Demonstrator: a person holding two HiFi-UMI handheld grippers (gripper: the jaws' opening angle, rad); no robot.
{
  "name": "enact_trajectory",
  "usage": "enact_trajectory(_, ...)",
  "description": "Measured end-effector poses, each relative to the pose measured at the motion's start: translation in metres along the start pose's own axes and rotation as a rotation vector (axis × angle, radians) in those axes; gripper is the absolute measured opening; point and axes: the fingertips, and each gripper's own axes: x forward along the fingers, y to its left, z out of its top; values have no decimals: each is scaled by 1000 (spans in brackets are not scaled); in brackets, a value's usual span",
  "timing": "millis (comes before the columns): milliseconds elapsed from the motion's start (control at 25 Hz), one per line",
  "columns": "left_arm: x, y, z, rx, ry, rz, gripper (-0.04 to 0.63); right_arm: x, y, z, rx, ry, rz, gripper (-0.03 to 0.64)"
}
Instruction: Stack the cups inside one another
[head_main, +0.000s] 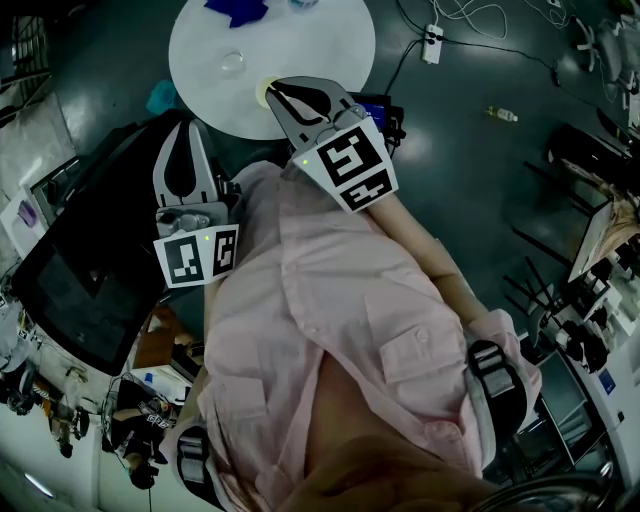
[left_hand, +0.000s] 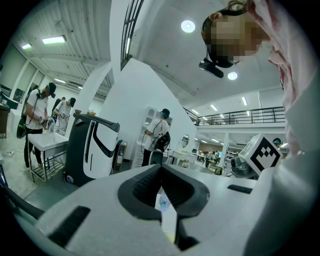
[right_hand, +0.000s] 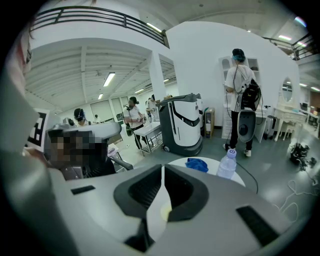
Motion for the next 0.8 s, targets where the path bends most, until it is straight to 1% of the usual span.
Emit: enact_trajectory(800, -1, 1, 4, -4, -7, 10, 16, 2, 3, 6, -22, 3, 17, 38)
